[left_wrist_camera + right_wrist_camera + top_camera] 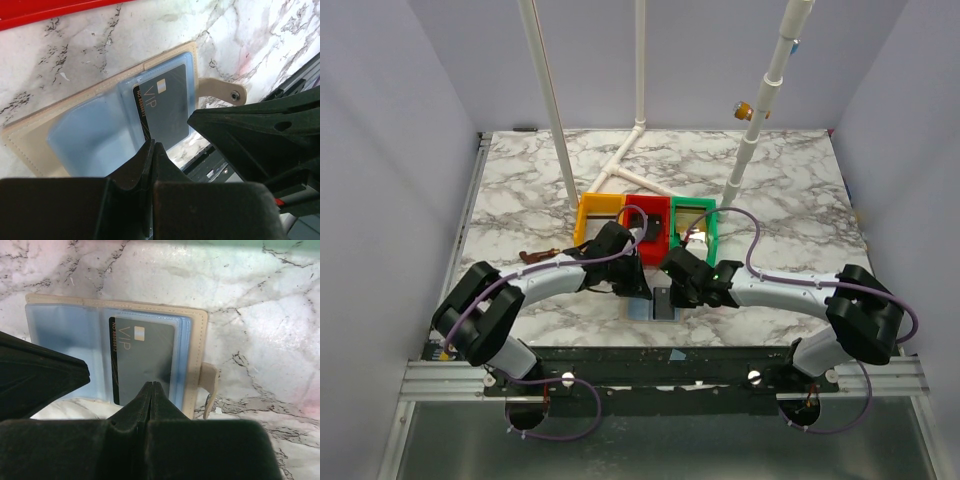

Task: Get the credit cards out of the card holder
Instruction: Remove the credit card from the card holder, then place the credit card in the storage box.

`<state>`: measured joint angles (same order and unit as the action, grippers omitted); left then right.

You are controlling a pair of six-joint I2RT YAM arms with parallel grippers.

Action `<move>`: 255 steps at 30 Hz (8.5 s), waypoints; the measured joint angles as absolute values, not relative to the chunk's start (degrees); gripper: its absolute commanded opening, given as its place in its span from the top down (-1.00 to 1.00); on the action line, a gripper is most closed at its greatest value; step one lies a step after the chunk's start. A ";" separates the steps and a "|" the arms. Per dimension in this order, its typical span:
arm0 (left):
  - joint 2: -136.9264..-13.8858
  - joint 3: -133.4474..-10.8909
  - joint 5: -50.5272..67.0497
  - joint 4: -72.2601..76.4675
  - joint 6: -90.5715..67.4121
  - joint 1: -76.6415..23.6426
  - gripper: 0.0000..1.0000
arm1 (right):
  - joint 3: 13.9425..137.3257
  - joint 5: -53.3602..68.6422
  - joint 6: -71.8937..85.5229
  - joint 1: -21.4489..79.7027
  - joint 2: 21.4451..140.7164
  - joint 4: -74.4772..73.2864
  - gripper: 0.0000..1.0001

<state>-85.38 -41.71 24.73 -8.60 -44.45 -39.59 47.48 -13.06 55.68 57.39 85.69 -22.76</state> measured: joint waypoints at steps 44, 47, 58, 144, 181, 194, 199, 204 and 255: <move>-89.27 -38.39 25.65 -3.03 -46.17 -39.88 0.50 | 49.34 -14.70 54.98 57.39 90.17 -23.07 0.99; -89.27 -38.15 25.76 -2.22 -46.57 -39.88 0.50 | 49.34 -14.70 54.98 57.43 90.17 -23.05 0.99; -89.52 -37.04 26.79 0.16 -47.99 -39.59 0.62 | 49.34 -14.66 54.98 58.59 90.39 -22.39 0.99; -86.80 -27.18 36.56 11.73 -52.86 -30.04 1.00 | 49.56 -17.34 57.19 59.20 90.87 -22.79 0.99; -79.02 -24.62 36.53 6.68 -49.12 -26.20 1.00 | 49.56 -17.74 57.19 59.20 90.52 -23.62 0.99; -76.36 -24.62 36.47 3.70 -48.12 -26.17 1.00 | 49.58 -18.61 57.12 59.18 90.15 -25.19 0.99; -75.00 -24.64 36.45 3.05 -47.81 -25.93 1.00 | 49.60 -18.96 56.99 59.18 89.82 -26.74 0.99; -74.26 -24.69 36.42 1.87 -47.55 -25.93 1.00 | 49.87 -19.25 56.90 59.18 89.73 -27.88 0.99; -69.87 -45.36 31.75 -13.96 -43.05 -25.93 1.00 | 54.17 -29.04 56.10 59.13 74.54 -38.79 -1.00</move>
